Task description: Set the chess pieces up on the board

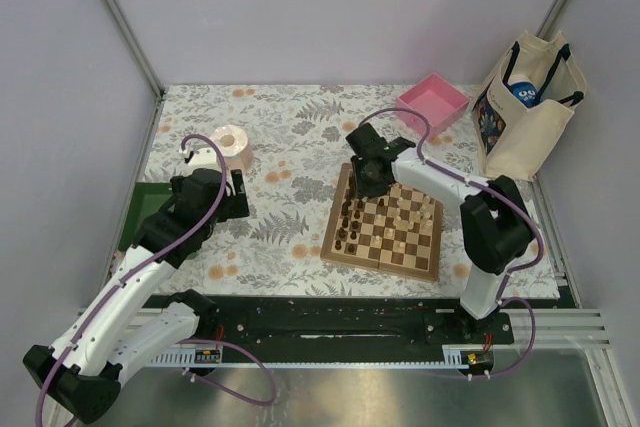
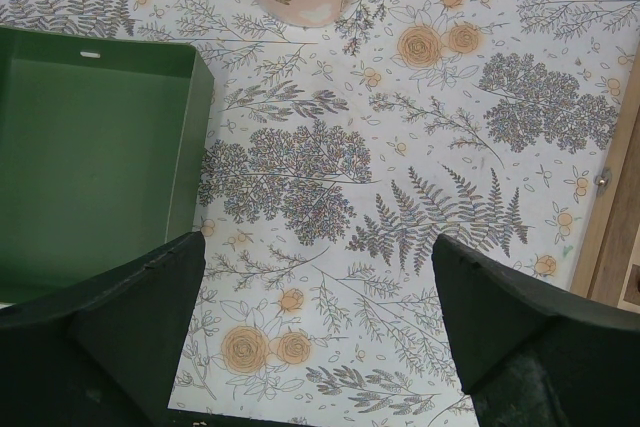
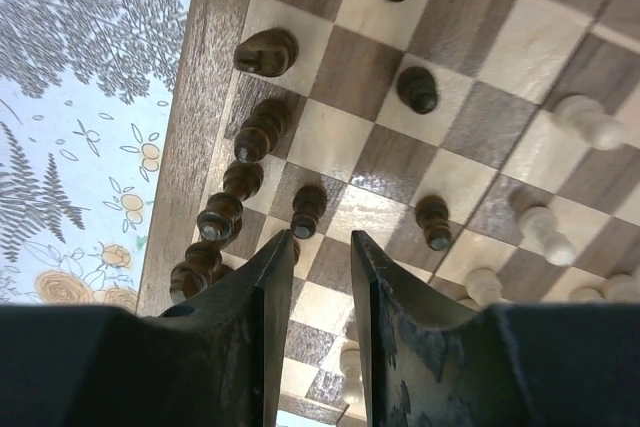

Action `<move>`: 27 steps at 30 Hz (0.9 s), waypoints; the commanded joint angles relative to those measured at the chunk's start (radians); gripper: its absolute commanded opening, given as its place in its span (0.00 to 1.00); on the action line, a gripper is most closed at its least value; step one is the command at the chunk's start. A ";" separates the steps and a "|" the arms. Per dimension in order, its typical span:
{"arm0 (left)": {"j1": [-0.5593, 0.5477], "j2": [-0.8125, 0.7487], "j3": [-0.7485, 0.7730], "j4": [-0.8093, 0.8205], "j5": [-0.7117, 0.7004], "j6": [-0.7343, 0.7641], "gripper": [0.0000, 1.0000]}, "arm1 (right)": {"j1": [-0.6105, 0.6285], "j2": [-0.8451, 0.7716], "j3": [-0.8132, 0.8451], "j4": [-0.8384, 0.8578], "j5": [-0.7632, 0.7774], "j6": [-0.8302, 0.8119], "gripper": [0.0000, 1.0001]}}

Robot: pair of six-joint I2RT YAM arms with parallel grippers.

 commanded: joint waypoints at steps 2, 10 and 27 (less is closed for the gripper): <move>0.006 -0.011 -0.006 0.015 0.006 0.006 0.99 | -0.061 -0.141 0.010 -0.008 0.048 -0.003 0.40; 0.006 -0.014 -0.006 0.015 0.011 0.006 0.99 | -0.125 -0.144 -0.053 -0.009 0.034 -0.020 0.43; 0.006 0.000 -0.006 0.015 0.011 0.006 0.99 | -0.125 -0.055 -0.076 0.008 -0.018 -0.029 0.44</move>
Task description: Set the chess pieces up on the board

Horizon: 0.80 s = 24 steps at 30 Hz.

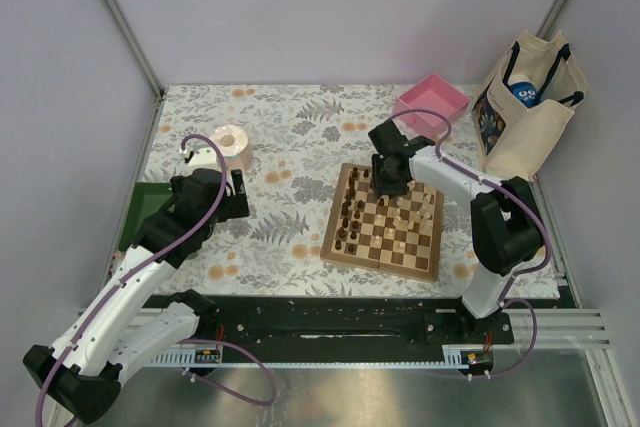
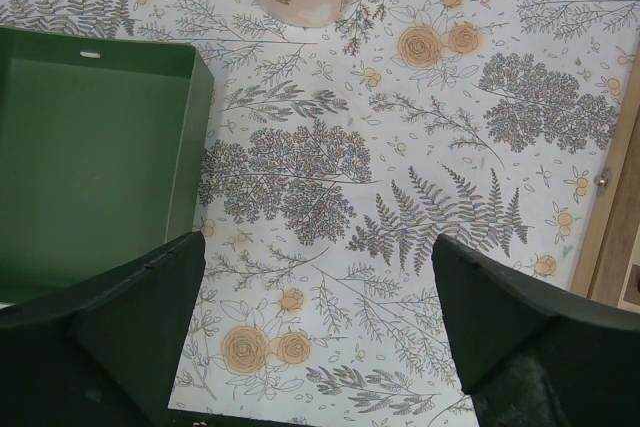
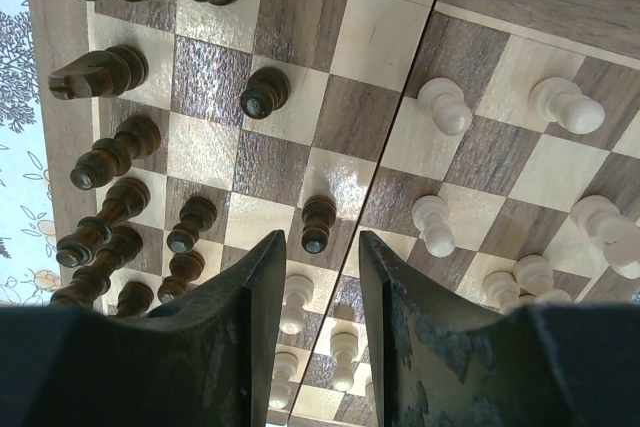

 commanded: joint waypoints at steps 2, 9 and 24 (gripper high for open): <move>0.006 0.000 -0.006 0.017 0.009 0.006 0.99 | 0.001 0.024 0.001 0.019 -0.024 -0.011 0.43; 0.006 0.004 -0.004 0.015 0.011 0.006 0.99 | 0.001 0.039 0.009 0.021 -0.028 -0.012 0.37; 0.006 0.003 -0.004 0.015 0.014 0.006 0.99 | 0.003 -0.010 0.061 0.041 -0.070 -0.009 0.24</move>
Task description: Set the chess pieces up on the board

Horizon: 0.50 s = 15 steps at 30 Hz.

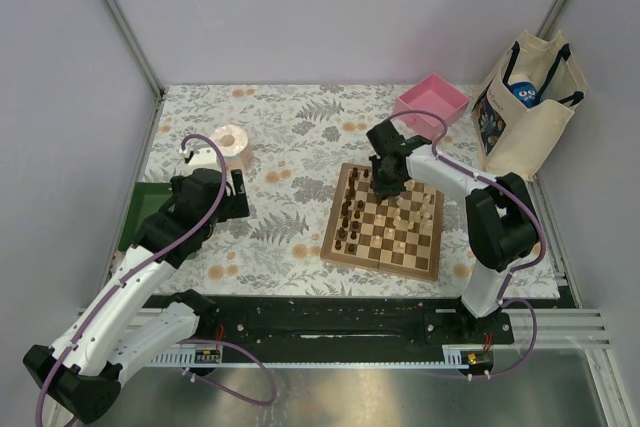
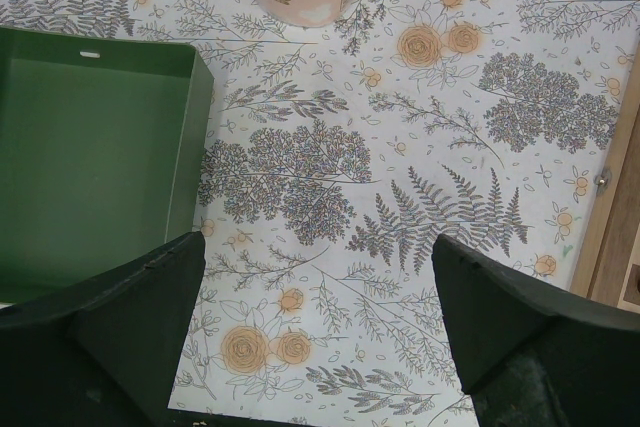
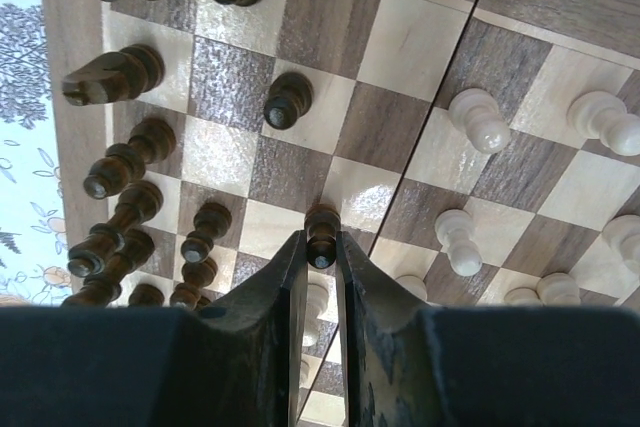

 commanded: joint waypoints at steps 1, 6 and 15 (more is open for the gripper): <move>0.007 0.003 -0.004 0.015 0.012 0.006 0.99 | 0.003 -0.047 0.058 0.033 -0.033 -0.003 0.24; 0.006 -0.002 -0.006 0.015 0.010 0.006 0.99 | 0.012 -0.025 0.089 0.032 -0.037 -0.009 0.24; 0.006 -0.003 -0.006 0.014 0.010 0.006 0.99 | 0.020 0.015 0.141 0.021 -0.043 -0.012 0.25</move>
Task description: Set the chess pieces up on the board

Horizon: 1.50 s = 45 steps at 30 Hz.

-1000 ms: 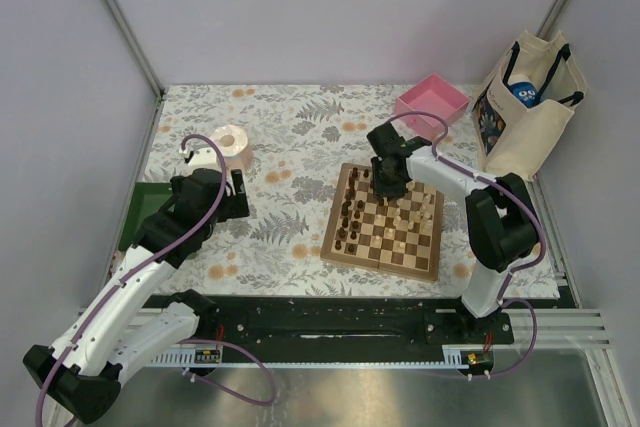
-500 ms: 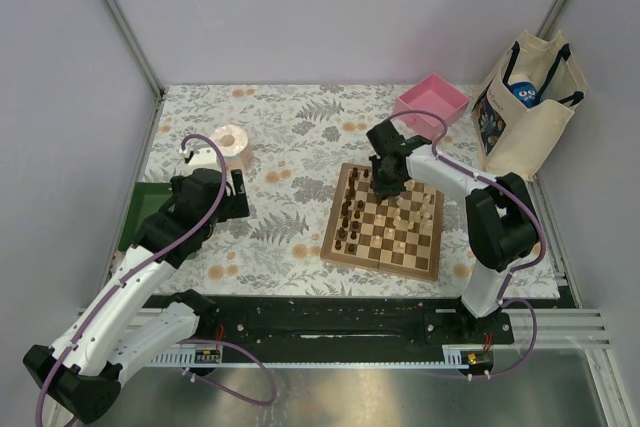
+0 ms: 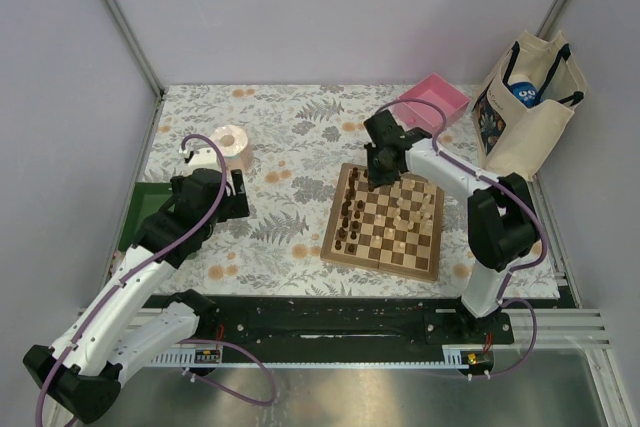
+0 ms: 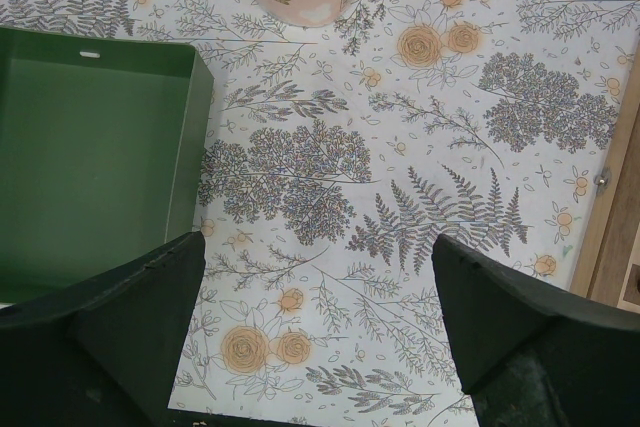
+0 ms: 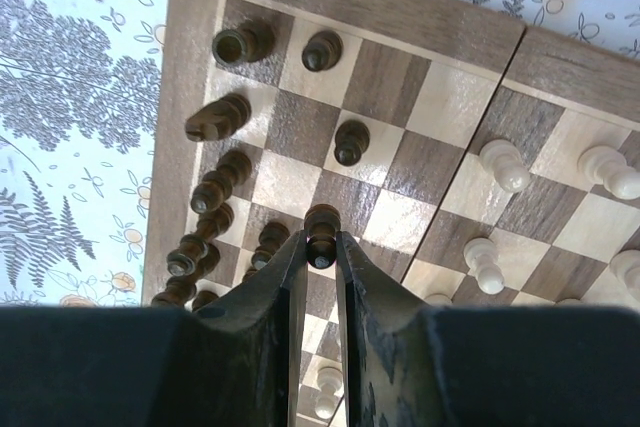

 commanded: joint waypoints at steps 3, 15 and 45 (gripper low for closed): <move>0.006 -0.003 -0.006 0.015 0.007 0.006 0.99 | 0.019 0.025 0.076 0.000 -0.020 -0.010 0.25; 0.007 -0.002 -0.004 0.015 0.007 0.006 0.99 | 0.040 0.091 0.110 -0.014 -0.023 -0.021 0.25; 0.015 -0.003 -0.004 0.017 0.016 0.009 0.99 | 0.066 0.137 0.099 -0.028 0.012 -0.007 0.27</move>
